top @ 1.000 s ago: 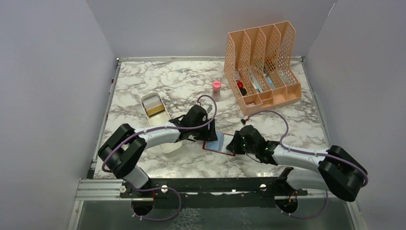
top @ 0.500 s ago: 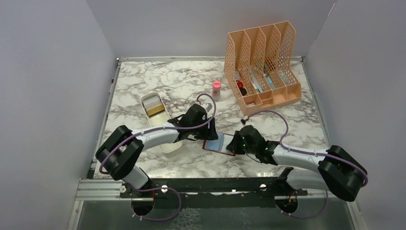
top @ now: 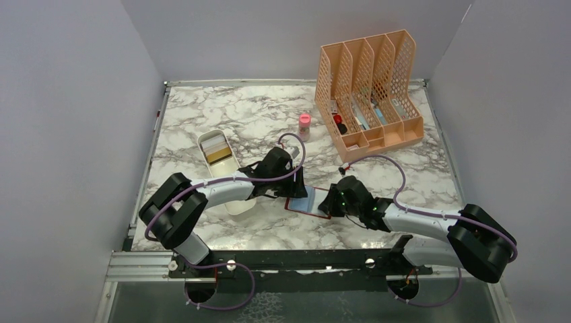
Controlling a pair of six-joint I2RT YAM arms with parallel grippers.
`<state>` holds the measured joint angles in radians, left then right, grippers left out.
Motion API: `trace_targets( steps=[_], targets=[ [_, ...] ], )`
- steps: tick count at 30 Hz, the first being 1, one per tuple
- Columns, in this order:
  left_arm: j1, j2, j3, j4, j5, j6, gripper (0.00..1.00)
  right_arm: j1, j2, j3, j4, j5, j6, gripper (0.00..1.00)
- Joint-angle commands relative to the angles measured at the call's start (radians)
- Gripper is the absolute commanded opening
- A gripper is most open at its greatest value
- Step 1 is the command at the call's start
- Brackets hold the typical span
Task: Put the credit cards into the card holder
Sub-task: Open the card holder at the center of the board.
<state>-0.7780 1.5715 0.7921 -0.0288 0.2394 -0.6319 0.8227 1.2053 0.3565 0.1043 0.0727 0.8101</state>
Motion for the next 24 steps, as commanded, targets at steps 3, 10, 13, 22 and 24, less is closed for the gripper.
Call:
trace_targets(
  steps=[3,10,13,22,24],
  targets=[
    [0.000,0.017,-0.014,0.032,0.020,-0.001,0.59,-0.005,-0.004,-0.014,0.004,-0.007,-0.015,0.19],
    [0.000,0.020,-0.014,0.041,0.029,-0.006,0.59,-0.005,-0.006,-0.016,0.002,-0.007,-0.016,0.19],
    [0.000,0.020,-0.016,0.047,0.035,-0.011,0.59,-0.005,-0.007,-0.016,0.003,-0.005,-0.017,0.19],
    [-0.001,0.019,-0.031,0.078,0.055,-0.034,0.59,-0.005,-0.009,-0.016,0.002,-0.004,-0.019,0.19],
    [-0.001,0.019,-0.030,0.080,0.057,-0.034,0.59,-0.005,-0.009,-0.016,0.003,-0.002,-0.019,0.19]
  ],
)
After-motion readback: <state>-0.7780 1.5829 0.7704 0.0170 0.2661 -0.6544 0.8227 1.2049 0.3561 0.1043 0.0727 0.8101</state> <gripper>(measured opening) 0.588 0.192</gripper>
